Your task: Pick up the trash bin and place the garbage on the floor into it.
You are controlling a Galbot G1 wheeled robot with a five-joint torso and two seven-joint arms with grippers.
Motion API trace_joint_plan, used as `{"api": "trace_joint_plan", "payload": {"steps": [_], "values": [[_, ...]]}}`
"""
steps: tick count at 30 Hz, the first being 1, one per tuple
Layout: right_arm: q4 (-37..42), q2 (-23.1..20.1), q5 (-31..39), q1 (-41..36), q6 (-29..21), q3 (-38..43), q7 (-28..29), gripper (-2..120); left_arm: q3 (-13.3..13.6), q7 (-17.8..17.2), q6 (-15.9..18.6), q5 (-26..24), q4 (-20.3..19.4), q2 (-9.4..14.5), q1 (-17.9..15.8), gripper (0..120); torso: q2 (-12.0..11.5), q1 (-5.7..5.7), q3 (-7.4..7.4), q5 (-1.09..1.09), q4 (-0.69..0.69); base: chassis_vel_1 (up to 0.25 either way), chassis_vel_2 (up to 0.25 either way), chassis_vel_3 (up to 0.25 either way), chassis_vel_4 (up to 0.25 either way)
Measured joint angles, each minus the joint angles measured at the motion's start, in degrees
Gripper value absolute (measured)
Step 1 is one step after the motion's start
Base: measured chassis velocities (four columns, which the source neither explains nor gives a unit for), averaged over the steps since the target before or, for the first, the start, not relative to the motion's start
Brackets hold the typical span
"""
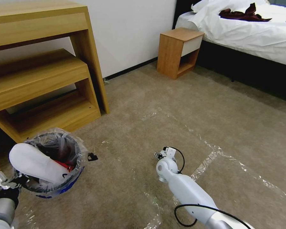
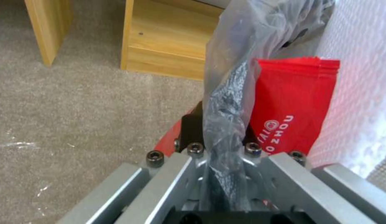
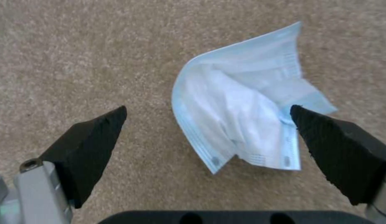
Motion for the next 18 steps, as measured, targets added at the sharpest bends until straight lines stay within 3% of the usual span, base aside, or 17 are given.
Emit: {"api": "trace_joint_plan", "payload": {"steps": [6, 18], "values": [[-6.61, 2.68, -2.93, 2.17, 2.01, -0.50, -2.93, 99, -0.08, 0.07, -0.10, -0.21, -1.15, -0.01, 0.69, 1, 0.00, 0.00, 0.00, 0.01, 0.00, 0.000, 0.000, 0.000, 0.000], [-13.11, 3.53, -6.96, 4.19, 5.29, -0.68, -6.82, 99, 0.19, 0.13, -0.25, -0.24, -1.76, 0.03, 0.86, 1, 0.00, 0.00, 0.00, 0.00, -0.01, 0.000, 0.000, 0.000, 0.000]]}}
